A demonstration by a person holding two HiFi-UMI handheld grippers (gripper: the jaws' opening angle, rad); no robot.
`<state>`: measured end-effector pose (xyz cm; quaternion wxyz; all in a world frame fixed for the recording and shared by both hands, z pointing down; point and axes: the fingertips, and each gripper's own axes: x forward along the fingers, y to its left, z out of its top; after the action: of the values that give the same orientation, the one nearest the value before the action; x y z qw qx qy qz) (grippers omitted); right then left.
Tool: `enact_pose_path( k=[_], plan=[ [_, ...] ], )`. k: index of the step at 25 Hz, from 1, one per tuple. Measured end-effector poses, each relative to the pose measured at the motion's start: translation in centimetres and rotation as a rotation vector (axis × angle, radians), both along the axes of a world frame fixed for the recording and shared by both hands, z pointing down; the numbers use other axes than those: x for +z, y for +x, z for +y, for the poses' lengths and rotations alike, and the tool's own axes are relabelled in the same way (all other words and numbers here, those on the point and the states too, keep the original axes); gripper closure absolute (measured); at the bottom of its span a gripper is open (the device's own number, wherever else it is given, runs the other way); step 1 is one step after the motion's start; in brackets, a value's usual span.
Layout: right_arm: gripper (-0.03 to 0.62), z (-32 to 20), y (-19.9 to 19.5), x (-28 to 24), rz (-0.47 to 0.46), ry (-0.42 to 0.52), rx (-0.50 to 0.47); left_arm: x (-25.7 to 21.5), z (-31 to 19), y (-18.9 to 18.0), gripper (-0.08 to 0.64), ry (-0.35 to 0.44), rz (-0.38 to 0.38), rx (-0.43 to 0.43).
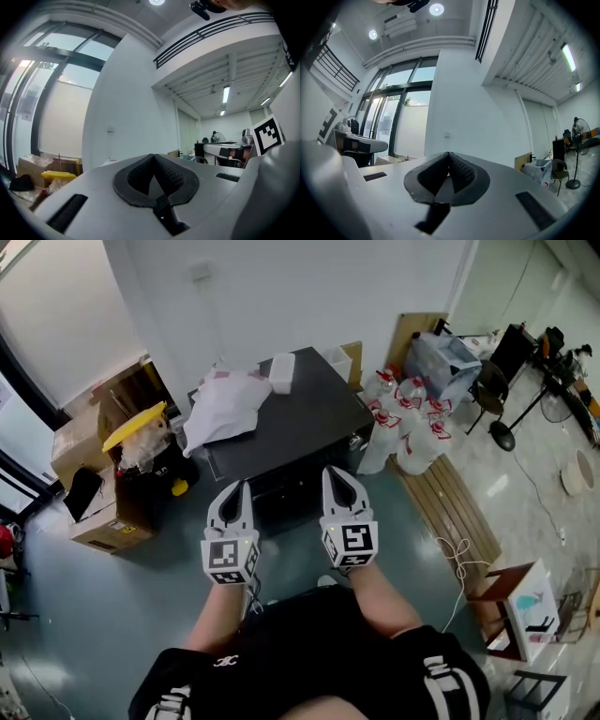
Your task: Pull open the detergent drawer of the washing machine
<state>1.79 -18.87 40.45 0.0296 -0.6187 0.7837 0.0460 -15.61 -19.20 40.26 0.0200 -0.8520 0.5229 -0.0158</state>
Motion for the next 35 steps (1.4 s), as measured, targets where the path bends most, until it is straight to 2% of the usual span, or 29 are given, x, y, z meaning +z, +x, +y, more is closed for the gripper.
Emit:
enact_pose_path(
  k=[3,5,6,7,8,9,16,19,25,32,35],
  plan=[
    [0.589,0.8,-1.1,0.3,-0.019,-0.007,-0.009,0.1,0.5,-1.0,0.568,-0.001,0.007,0.014],
    [0.589,1.3,-1.9,0.1,-0.099,0.007,-0.066,0.1,1.0,-1.6,0.568,-0.005,0.013,0.016],
    [0.564,1.4,-2.3,-0.2,-0.17,0.016,-0.115,0.1,1.2,-1.9,0.568,-0.006,0.013,0.018],
    [0.407,1.4,-2.7,-0.4,-0.247,0.019,-0.165,0.2,1.4,-2.2,0.568,-0.007,0.012,0.019],
    [0.294,1.4,-3.1,-0.4,-0.309,0.013,-0.202,0.3,1.5,-2.5,0.568,-0.009,0.011,0.018],
    [0.27,1.2,-3.4,-0.3,-0.342,0.006,-0.22,0.4,1.7,-2.9,0.568,-0.011,0.012,0.016],
    [0.26,0.7,-4.9,1.4,-0.369,-0.039,-0.193,0.5,2.4,-5.8,0.568,-0.015,0.01,-0.022],
    [0.261,0.3,-5.5,2.5,-0.421,-0.075,-0.205,0.8,2.8,-6.9,0.568,-0.02,0.004,-0.04],
    [0.261,-1.2,-6.8,6.8,-0.753,-0.208,-0.295,1.6,3.6,-9.7,0.568,-0.041,-0.009,-0.095],
    [0.261,-2.4,-8.2,13.4,-1.05,-0.321,-0.332,3.5,4.0,-12.5,0.568,-0.087,-0.02,-0.152],
    [0.261,-2.7,-9.4,15.2,-1.148,-0.327,-0.391,4.4,4.2,-12.9,0.568,-0.103,-0.03,-0.159]
  ],
)
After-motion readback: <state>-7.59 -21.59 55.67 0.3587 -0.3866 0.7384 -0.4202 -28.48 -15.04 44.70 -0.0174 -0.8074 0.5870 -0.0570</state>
